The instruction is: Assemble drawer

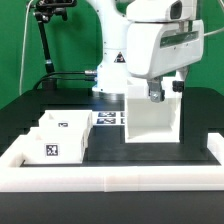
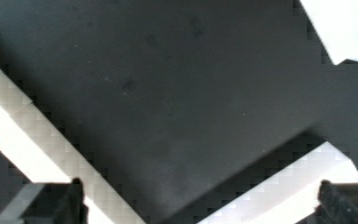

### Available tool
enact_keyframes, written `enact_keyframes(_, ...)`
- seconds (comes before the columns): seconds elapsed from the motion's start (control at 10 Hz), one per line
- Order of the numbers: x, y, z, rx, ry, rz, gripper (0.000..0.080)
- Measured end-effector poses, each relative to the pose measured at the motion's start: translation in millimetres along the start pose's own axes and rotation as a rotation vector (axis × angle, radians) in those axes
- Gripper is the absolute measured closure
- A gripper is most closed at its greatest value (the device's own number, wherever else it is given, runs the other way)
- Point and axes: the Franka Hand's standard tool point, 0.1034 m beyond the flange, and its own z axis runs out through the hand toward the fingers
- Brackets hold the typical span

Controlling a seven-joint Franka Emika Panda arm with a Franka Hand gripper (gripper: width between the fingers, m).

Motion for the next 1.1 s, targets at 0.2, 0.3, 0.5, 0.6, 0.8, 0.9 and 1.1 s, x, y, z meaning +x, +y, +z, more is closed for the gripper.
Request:
enact_keyframes(0.2,0.0,0.0,0.0,0.0,0.0,0.0,0.015)
enact_keyframes(0.3,0.0,0.0,0.0,0.0,0.0,0.0,0.015)
enact_keyframes(0.5,0.0,0.0,0.2,0.0,0.0,0.0,0.015)
enact_keyframes(0.6,0.0,-0.1,0.2,0.0,0.0,0.0,0.015)
enact_keyframes(0.8,-1.0,-8.2,-7.7,-0.013,0.011,0.116,0.015)
enact_keyframes(0.9,-6.1,-23.9,-17.4,-0.031,0.024,0.214,0.015)
enact_keyframes(1.1,-11.8,-43.4,-19.9,-0.029,0.017,0.286,0.015)
